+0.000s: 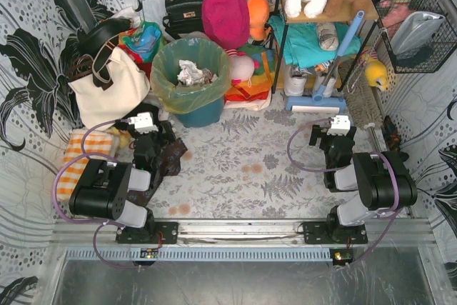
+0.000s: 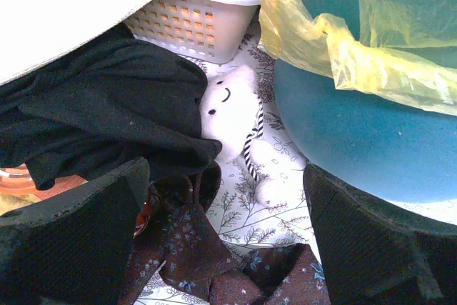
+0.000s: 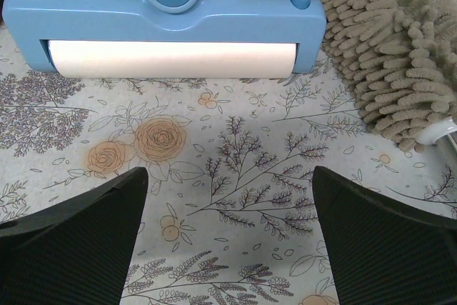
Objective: Tie the trash bag
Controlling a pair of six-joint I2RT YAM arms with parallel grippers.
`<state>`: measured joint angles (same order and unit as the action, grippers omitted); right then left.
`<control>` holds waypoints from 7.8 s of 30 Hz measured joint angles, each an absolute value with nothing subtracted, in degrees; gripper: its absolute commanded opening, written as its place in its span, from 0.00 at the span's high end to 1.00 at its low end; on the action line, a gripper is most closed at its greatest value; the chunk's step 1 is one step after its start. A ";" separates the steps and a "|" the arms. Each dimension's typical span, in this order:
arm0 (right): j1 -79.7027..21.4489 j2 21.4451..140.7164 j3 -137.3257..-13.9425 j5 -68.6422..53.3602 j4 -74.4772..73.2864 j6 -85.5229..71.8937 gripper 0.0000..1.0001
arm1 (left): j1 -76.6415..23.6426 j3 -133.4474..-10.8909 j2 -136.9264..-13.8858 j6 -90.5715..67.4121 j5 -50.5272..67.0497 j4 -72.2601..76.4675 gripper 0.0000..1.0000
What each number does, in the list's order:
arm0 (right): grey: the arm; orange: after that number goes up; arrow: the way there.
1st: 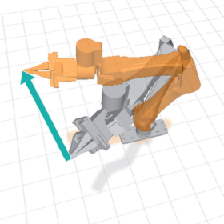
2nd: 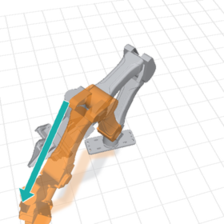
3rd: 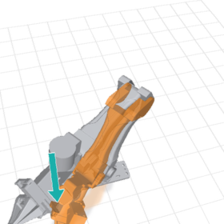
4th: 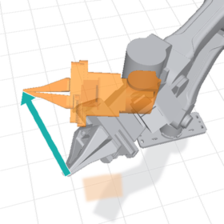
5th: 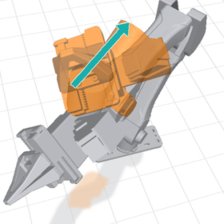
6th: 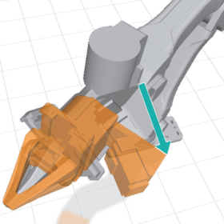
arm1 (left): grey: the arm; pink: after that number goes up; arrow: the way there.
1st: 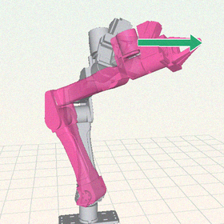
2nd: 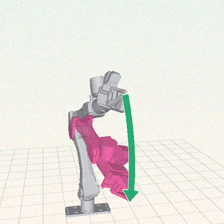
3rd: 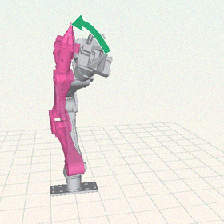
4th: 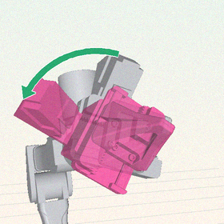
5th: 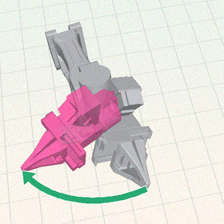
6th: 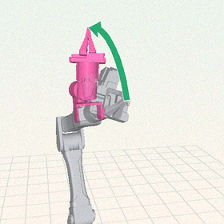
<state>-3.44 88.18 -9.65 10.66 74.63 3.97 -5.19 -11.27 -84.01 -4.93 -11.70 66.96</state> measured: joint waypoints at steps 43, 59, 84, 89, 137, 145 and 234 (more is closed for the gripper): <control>-3.40 79.09 -9.65 11.77 69.36 3.95 0.03 | -5.52 -10.98 -72.55 -6.20 -13.43 59.92 0.02; -3.33 53.58 -27.18 5.13 24.27 -6.24 0.03 | -6.00 -28.49 -45.84 -19.46 -22.63 9.32 0.02; -22.15 81.80 -82.26 -8.58 -11.77 -33.28 0.06 | -6.02 -42.15 -40.93 -18.94 -17.67 -26.52 0.02; -27.09 91.35 -94.91 -6.81 -18.37 -35.16 0.20 | -6.02 -42.17 -38.04 -21.74 -14.85 -31.05 0.02; -33.98 128.84 -144.97 4.67 -39.07 -24.36 0.49 | -6.11 -80.95 -76.66 -40.86 -16.58 -34.68 0.14; -33.98 129.82 -144.99 3.40 -37.39 -24.56 0.51 | -6.70 -83.50 -81.45 -42.48 -17.06 -34.63 0.24; -42.87 63.55 -85.17 4.19 -64.84 -42.50 1.00 | -45.36 -79.24 -64.47 -46.96 -2.52 -59.20 1.00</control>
<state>-42.87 63.55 -85.17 4.19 -64.84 -42.50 -45.36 -79.24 -64.47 -46.96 -2.52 -59.20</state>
